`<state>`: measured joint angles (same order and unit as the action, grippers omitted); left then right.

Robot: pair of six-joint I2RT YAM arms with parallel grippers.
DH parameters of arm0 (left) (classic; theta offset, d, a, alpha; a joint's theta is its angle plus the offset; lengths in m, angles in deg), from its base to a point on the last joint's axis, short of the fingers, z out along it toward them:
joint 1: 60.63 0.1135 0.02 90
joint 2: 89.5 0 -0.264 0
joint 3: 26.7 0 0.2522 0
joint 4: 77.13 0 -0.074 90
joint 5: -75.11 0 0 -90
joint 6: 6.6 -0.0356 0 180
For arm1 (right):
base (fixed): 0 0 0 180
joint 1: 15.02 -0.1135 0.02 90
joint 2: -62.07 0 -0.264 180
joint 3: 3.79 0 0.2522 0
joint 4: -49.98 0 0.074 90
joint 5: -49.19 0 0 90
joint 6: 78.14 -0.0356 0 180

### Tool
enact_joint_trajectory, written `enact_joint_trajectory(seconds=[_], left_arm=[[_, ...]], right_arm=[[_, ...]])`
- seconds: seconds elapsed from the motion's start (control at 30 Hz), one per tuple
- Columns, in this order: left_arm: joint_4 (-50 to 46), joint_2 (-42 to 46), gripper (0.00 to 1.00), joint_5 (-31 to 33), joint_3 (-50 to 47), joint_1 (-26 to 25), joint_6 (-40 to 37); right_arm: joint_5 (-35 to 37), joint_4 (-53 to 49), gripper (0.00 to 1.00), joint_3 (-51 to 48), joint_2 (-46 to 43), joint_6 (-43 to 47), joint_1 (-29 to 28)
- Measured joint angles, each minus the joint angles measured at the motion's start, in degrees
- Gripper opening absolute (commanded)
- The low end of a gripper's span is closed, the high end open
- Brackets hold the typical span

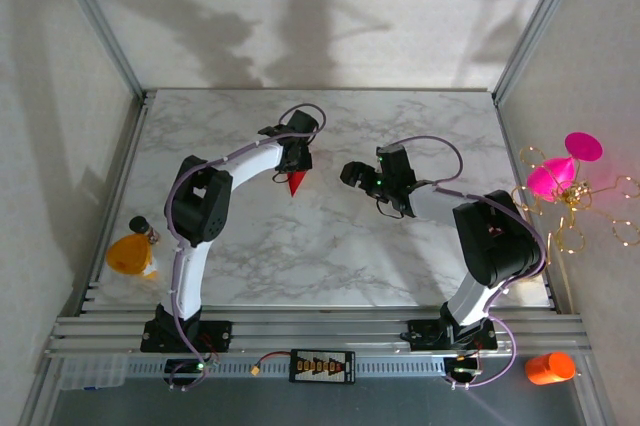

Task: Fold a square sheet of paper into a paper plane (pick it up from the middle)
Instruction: Move the paper plane to the top-center of the table.

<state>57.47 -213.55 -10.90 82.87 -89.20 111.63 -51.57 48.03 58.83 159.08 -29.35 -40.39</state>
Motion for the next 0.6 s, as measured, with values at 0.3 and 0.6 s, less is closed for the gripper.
enact_joint_trajectory(seconds=[0.3,0.6], left_arm=[[-0.1,-0.1,0.41,-0.2,0.0,0.2,-0.9],[-0.2,-1.0,0.38,-0.4,0.0,0.2,-1.4]], right_arm=[[-0.5,0.5,0.88,0.0,0.5,-0.2,0.0],[-1.3,0.9,0.88,0.0,0.6,-0.2,0.0]])
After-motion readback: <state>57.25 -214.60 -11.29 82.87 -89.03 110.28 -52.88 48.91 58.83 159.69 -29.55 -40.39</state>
